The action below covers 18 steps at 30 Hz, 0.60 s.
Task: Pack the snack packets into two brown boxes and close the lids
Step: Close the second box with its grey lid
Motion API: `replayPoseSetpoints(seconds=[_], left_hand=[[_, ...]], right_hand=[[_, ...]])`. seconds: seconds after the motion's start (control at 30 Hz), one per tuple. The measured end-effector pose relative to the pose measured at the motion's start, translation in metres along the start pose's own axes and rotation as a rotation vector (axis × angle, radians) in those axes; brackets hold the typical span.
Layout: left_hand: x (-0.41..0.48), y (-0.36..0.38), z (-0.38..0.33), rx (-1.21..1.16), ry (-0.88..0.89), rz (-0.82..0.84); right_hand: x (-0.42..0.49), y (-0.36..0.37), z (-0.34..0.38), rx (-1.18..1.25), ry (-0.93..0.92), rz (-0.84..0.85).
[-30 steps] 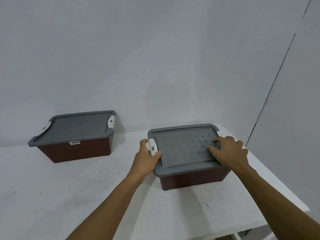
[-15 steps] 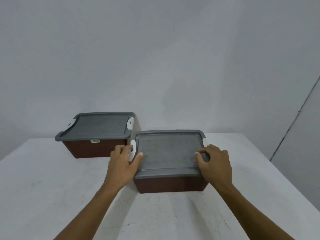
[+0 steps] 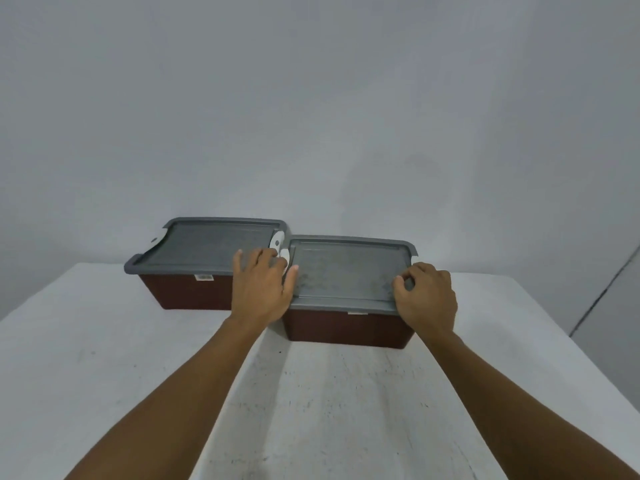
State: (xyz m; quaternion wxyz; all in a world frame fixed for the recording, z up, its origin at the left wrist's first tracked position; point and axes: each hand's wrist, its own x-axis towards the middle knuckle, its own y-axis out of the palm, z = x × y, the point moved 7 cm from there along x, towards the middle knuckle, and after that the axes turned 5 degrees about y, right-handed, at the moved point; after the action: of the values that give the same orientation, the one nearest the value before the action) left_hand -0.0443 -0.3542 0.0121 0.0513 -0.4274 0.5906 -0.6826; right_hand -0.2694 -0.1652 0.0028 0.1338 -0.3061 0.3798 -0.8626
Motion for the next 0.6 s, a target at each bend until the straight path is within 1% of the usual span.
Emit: replayPoseSetpoints(seconds=[0.23, 0.37, 0.47, 0.6], left_hand=[[0.039, 0.021, -0.005, 0.138, 0.021, 0.095], [0.058, 0.033, -0.003, 0.137, 0.015, 0.143], [0.069, 0.038, -0.002, 0.115, 0.032, 0.120], [0.071, 0.044, 0.002, 0.096, 0.059, 0.088]], right_hand=[[0.054, 0.033, -0.002, -0.102, -0.021, 0.057], [0.073, 0.045, 0.000, -0.125, -0.028, 0.062], [0.079, 0.049, 0.000, -0.122, -0.022, 0.063], [0.081, 0.050, -0.001, -0.140, -0.059, 0.039]])
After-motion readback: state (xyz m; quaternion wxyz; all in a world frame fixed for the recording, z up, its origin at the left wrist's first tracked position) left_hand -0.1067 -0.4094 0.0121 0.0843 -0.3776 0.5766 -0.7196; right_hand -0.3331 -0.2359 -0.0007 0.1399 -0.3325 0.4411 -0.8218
